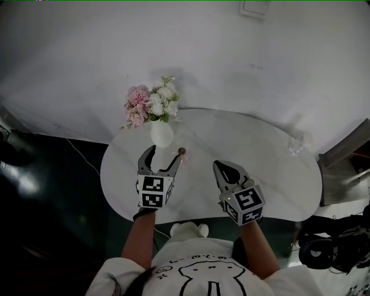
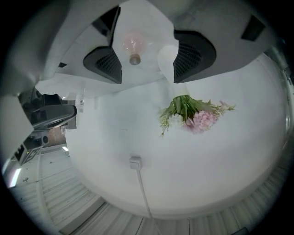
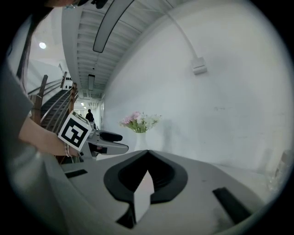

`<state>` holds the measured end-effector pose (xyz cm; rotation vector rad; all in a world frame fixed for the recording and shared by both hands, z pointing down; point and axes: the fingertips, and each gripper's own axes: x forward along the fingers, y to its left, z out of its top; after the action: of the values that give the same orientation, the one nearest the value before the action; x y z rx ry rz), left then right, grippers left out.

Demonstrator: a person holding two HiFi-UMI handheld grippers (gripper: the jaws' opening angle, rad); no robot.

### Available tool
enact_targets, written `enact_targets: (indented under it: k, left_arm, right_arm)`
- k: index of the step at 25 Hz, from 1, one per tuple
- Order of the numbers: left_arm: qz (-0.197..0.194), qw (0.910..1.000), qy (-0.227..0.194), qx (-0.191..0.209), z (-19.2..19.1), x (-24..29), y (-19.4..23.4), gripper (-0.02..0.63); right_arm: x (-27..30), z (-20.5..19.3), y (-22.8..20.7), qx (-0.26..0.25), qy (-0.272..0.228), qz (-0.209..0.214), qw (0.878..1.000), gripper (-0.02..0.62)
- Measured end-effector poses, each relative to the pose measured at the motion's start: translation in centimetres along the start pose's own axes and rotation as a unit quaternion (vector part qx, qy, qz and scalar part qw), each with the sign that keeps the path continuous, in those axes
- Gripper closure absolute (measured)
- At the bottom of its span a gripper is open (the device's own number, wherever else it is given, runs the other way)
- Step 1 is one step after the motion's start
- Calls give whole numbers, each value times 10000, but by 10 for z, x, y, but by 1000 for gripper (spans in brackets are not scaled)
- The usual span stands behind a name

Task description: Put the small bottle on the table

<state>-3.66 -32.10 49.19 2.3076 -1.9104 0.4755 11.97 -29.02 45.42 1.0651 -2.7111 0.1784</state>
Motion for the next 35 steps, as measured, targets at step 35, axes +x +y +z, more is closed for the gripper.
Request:
enact_targets:
  k: [35]
  left_arm:
    - [-31, 9826, -1820, 378, 144, -147, 87, 280]
  right_arm:
    - [-36, 158, 66, -873, -1224, -631, 9866, 601]
